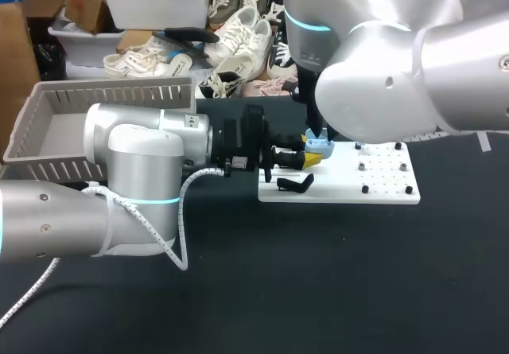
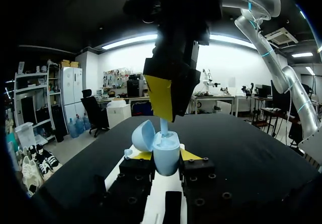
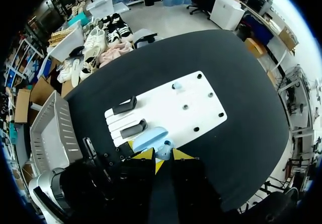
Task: Pick up each earbud case from the left stands, insert the matching earbuds, close the lid, and place the case in the box.
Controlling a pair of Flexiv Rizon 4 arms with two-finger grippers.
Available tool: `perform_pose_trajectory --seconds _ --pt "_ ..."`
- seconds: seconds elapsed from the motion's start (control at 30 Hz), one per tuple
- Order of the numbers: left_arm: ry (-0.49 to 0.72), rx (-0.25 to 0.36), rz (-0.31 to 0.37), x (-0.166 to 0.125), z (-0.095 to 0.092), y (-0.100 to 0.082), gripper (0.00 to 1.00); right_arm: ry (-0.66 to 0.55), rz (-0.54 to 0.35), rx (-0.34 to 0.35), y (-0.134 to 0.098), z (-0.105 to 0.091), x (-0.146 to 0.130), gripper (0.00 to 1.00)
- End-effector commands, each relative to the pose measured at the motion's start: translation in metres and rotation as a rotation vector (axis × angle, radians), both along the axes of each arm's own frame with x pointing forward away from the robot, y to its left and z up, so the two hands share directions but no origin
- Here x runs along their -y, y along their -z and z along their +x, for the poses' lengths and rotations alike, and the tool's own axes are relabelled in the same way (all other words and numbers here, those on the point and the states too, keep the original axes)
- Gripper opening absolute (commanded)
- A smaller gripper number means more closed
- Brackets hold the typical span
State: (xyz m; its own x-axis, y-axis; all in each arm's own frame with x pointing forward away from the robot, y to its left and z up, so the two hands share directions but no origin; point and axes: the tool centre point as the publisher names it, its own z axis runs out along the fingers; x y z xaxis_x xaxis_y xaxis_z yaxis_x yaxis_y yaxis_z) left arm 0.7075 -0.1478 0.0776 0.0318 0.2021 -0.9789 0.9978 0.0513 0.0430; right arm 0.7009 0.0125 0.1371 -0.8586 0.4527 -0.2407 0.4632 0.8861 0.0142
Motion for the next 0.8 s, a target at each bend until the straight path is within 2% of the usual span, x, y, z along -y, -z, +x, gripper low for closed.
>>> perform_pose_trajectory --seconds 0.03,0.8 --pt "-0.007 0.003 -0.002 0.0 -0.002 0.0004 0.0 0.003 -0.003 -0.003 -0.0003 0.0004 -0.0007 0.0" --pt "-0.007 0.003 -0.002 0.0 -0.002 0.0004 0.0 0.005 0.01 -0.012 0.0017 -0.0024 -0.0003 0.0"
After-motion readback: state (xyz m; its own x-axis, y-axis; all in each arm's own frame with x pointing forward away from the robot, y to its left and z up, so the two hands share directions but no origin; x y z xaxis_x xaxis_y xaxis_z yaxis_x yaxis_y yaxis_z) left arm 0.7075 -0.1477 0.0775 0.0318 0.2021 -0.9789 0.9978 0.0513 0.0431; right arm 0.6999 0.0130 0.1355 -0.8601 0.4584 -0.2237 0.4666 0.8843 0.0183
